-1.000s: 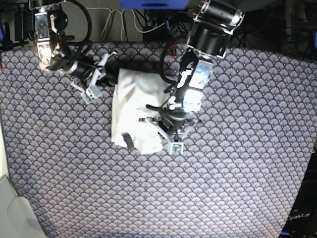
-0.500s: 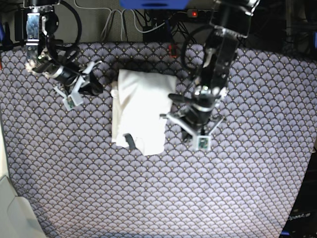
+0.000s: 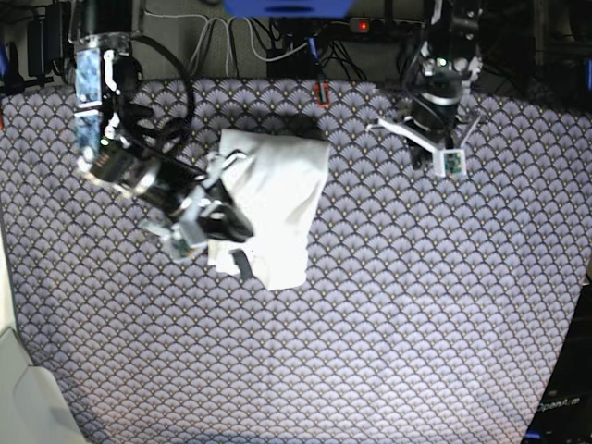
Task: Fold the T-shirt properly
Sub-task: 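Press and tuck the bundle's edge with the right gripper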
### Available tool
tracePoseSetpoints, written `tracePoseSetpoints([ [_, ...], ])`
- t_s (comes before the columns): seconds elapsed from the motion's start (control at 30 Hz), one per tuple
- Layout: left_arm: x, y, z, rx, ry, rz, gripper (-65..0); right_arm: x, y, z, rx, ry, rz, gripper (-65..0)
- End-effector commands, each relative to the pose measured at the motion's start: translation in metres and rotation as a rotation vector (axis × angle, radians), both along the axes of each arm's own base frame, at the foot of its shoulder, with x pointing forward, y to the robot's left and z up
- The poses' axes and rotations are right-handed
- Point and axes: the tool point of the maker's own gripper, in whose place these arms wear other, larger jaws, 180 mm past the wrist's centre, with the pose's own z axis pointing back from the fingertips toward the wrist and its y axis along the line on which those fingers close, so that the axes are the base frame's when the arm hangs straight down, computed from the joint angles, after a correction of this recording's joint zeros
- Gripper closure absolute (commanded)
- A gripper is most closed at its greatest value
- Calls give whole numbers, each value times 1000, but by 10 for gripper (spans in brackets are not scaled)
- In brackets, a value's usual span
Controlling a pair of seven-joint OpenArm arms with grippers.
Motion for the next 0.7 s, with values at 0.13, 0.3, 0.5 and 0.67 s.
tracePoseSetpoints([
  [0.13, -19, 24, 14, 37, -23, 50, -3, 12, 43, -3, 51, 12, 106, -54],
  [0.3, -40, 46, 18, 67, 0, 98, -3, 23, 58, -21, 65, 60, 140, -52],
  [0.5, -48, 61, 18, 92, 13, 127, -3, 33, 59, -43, 122, 104, 113, -55],
  [0.67, -52, 60, 17, 95, 22, 124, -3, 44, 56, -60, 131, 143, 95, -55],
])
